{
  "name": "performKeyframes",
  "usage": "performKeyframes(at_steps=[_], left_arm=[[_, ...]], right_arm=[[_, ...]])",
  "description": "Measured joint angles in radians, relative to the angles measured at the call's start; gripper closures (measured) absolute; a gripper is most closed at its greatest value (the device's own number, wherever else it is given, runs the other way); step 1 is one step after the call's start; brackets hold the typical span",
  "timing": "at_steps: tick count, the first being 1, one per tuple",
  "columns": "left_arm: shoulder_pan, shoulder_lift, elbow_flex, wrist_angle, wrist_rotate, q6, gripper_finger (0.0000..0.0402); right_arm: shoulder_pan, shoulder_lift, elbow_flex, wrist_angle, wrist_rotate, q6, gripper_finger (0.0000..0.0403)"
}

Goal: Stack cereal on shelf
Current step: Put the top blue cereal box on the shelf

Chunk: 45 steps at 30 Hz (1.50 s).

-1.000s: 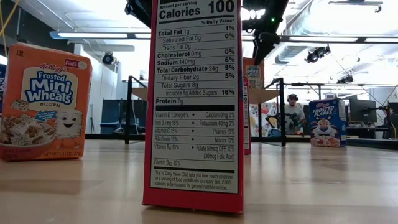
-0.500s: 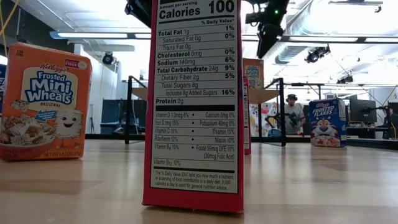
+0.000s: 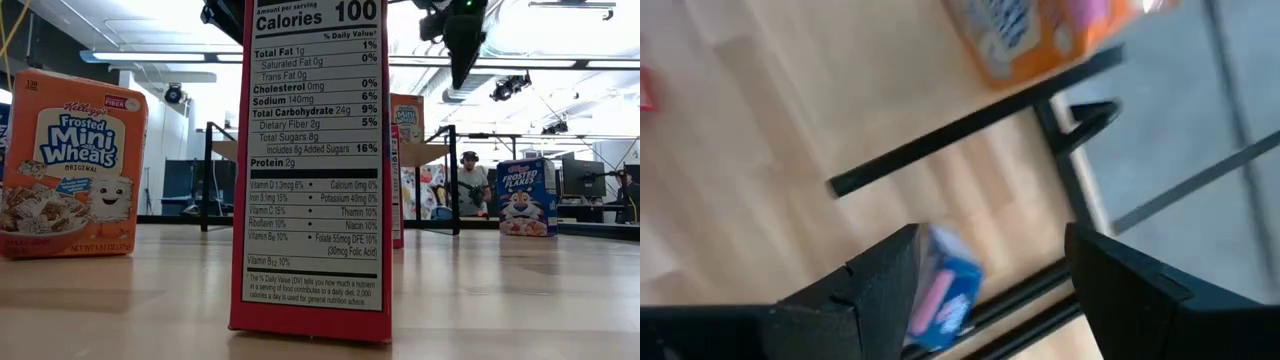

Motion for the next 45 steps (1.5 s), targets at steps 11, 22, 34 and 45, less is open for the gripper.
performKeyframes(at_steps=[11,22,34,45], left_arm=[[0.0,0.0,0.0,0.0,0.0,0.0,0.0199],[0.0,0.0,0.0,0.0,0.0,0.0,0.0199],[0.0,0.0,0.0,0.0,0.0,0.0,0.0199],[0.0,0.0,0.0,0.0,0.0,0.0,0.0199]], right_arm=[[0.018,-0.245,-0.286,0.146,-0.024,0.128,0.0163],[0.018,-0.415,-0.503,0.198,0.009,0.308,0.0163],[0.008,-0.446,-0.759,0.263,0.087,0.417,0.0163],[0.009,-0.445,-0.857,0.33,0.088,0.416,0.0163]])
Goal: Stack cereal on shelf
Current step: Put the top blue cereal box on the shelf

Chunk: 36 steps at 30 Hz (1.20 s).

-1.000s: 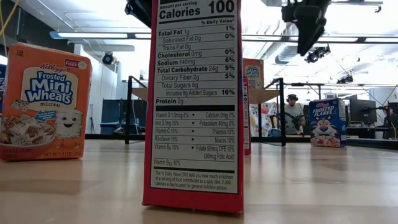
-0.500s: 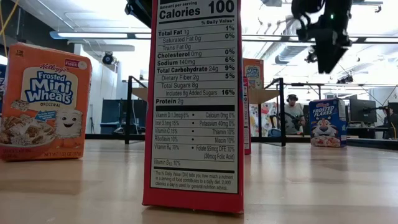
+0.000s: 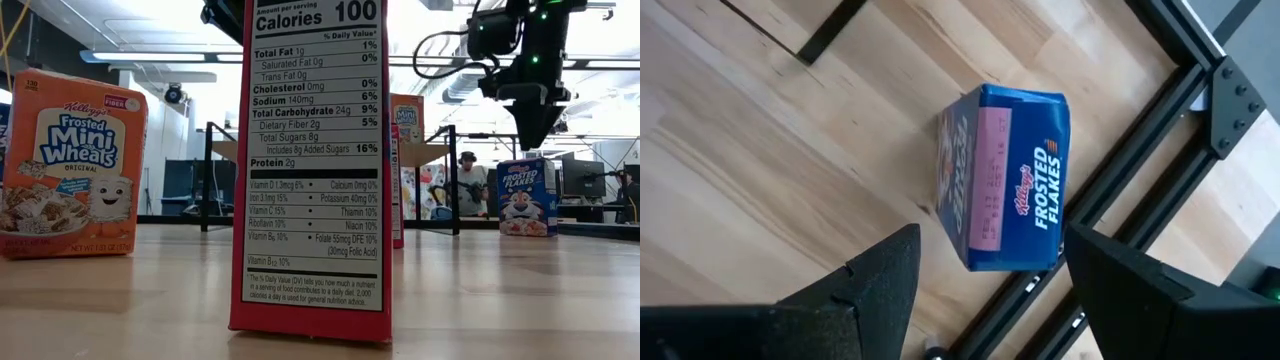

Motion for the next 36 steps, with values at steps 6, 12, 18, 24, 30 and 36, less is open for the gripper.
performKeyframes(at_steps=[6,12,18,24,30,36], left_arm=[[0.0,0.0,0.0,0.0,0.0,0.0,0.0199],[0.0,0.0,0.0,0.0,0.0,0.0,0.0199],[0.0,0.0,0.0,0.0,0.0,0.0,0.0199],[0.0,0.0,0.0,0.0,0.0,0.0,0.0199],[0.0,0.0,0.0,0.0,0.0,0.0,0.0199],[0.0,0.0,0.0,0.0,0.0,0.0,0.0199]], right_arm=[[0.0,0.0,0.0,0.018,0.009,-0.017,0.0163],[-0.014,0.001,0.0,0.018,0.009,-0.019,0.0163],[-0.055,0.017,0.0,0.018,0.008,-0.035,0.0162],[-0.078,0.045,0.0,0.017,-0.01,-0.053,0.0162],[-0.081,0.087,0.0,0.018,0.004,-0.075,0.0162],[-0.091,0.125,0.0,0.02,-0.002,-0.077,0.0162]])
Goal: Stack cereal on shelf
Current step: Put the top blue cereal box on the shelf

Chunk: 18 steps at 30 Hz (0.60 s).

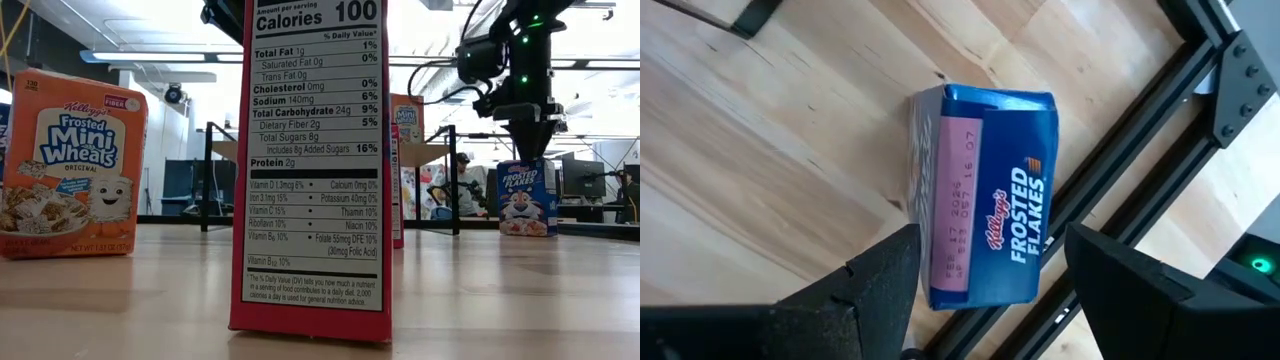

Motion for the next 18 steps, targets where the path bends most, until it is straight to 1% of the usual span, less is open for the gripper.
performKeyframes(at_steps=[13,18], left_arm=[[0.0,0.0,0.0,0.0,0.0,0.0,0.0199],[0.0,0.0,0.0,0.0,0.0,0.009,0.0199]], right_arm=[[-0.001,0.075,0.0,0.0,-0.001,-0.003,0.0164],[-0.001,0.077,0.0,0.0,-0.001,-0.003,0.0191]])
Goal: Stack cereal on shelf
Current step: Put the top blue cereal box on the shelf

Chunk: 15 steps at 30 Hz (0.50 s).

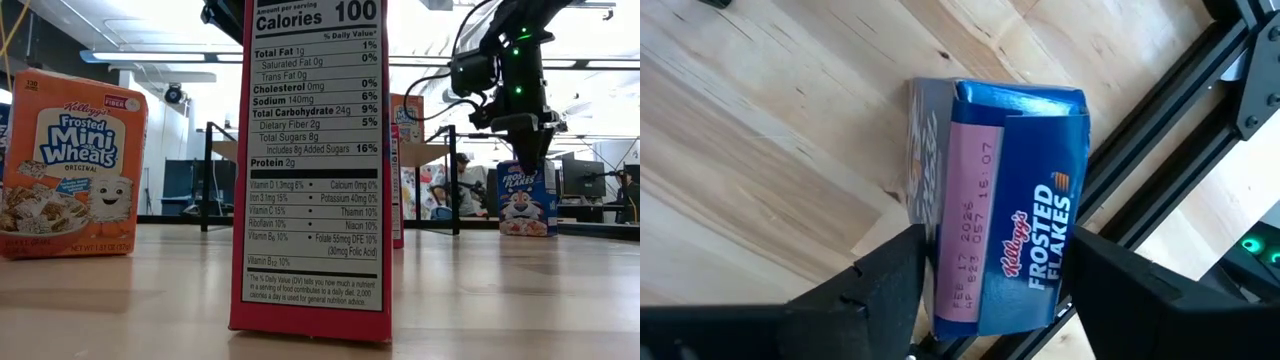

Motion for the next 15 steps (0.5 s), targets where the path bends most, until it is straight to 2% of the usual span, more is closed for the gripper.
performKeyframes(at_steps=[7,15], left_arm=[[0.0,0.0,0.0,0.0,0.0,0.0,0.0199],[0.0,0.0,0.0,0.0,0.0,-0.004,0.0199]], right_arm=[[0.0,0.0,0.0,-0.001,0.0,-0.004,0.0238],[0.001,-0.004,0.0,-0.026,-0.005,-0.014,0.0253]])
